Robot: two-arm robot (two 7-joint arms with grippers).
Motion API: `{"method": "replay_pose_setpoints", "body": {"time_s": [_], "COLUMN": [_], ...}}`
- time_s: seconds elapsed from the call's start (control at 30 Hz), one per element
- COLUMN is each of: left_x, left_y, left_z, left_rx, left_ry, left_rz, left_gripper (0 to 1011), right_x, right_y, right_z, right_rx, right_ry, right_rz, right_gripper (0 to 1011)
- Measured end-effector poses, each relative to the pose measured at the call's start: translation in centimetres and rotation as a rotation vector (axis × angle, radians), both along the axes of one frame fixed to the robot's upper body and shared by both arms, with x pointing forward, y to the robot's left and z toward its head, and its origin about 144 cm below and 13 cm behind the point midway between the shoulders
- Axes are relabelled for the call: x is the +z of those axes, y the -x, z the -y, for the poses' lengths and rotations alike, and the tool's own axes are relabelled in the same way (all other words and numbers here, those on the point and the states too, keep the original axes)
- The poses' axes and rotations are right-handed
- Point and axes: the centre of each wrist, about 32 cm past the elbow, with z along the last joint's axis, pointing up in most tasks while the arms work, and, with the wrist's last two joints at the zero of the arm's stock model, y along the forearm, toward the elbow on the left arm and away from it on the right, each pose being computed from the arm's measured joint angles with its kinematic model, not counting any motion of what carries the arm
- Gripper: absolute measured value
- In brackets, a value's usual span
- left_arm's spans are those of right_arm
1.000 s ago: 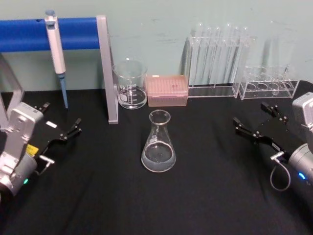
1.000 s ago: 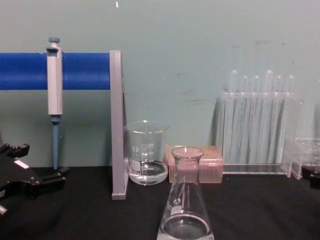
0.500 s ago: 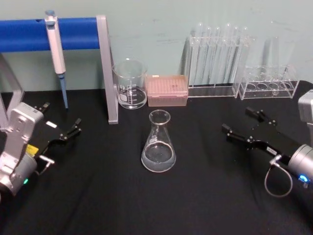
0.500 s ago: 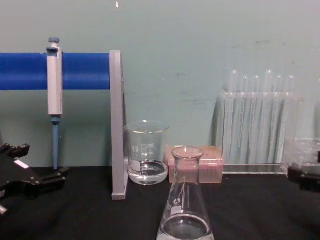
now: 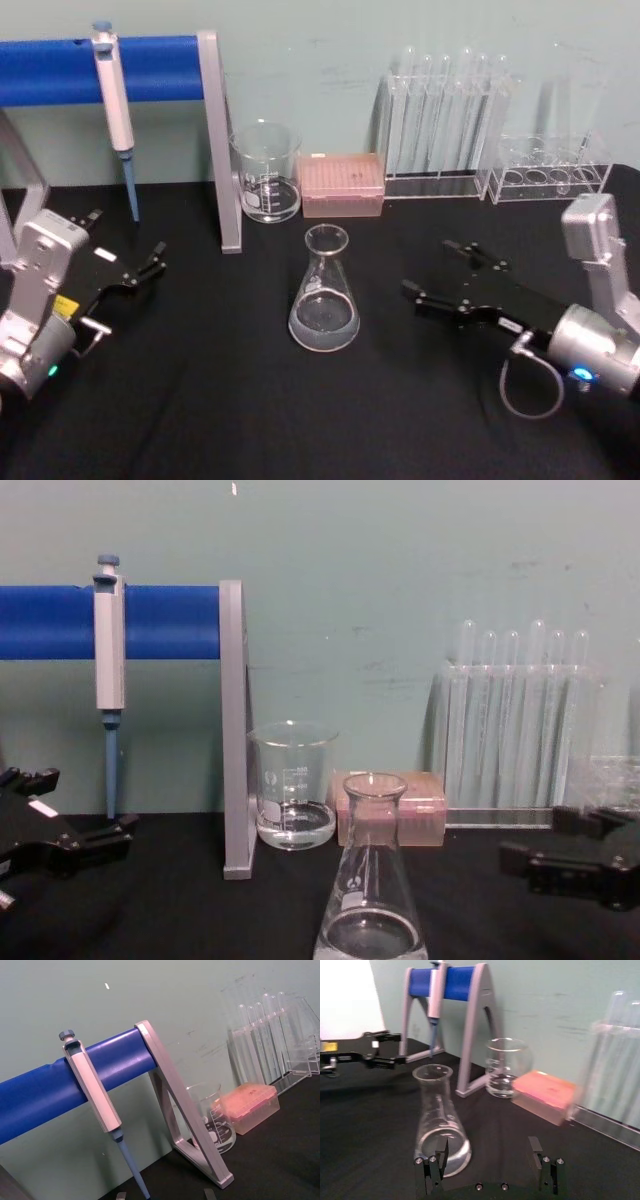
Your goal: Grasp the erlenmeyer flask with one hand, shake it three times, then place it back.
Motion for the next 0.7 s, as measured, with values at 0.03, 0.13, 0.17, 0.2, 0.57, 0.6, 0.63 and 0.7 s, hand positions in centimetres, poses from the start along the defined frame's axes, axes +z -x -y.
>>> {"method": "replay_pose_setpoints", "body": {"time_s": [0.03,0.13,0.17,0.2,0.57,0.6,0.63,0.7], "left_x": [0.0,0.0,0.0,0.0,0.0,0.0,0.0,0.0], "left_y": [0.0,0.0,0.0,0.0,0.0,0.0,0.0,0.0], "left_z": [0.0,0.0,0.0,0.0,0.0,0.0,0.0,0.0], "left_rx": [0.0,0.0,0.0,0.0,0.0,0.0,0.0,0.0], "left_ry": [0.0,0.0,0.0,0.0,0.0,0.0,0.0,0.0], "left_rz": [0.0,0.0,0.0,0.0,0.0,0.0,0.0,0.0], "left_gripper": [1001,1001,1001,1001,1001,1001,1001,1001], "right_x": [0.0,-0.2,-0.2,-0.2,-0.5,-0.5,-0.5,-0.6], "right_y": [-0.1,-0.8,-0.9,-1.2,-3.0,-3.3,-3.4,-3.8], "right_z": [-0.2,-1.1,-1.2,-1.6,-3.9,-4.2,-4.4,-4.8], "right_rx": [0.01,0.052,0.058,0.072,0.143,0.15,0.154,0.163], "right_ry": [-0.001,0.0,0.001,0.002,0.01,0.01,0.011,0.013], "right_rz": [-0.001,-0.003,-0.004,-0.004,0.008,0.012,0.014,0.018], "right_gripper": [1002,1002,1002,1002,1002,1002,1002,1002]}}
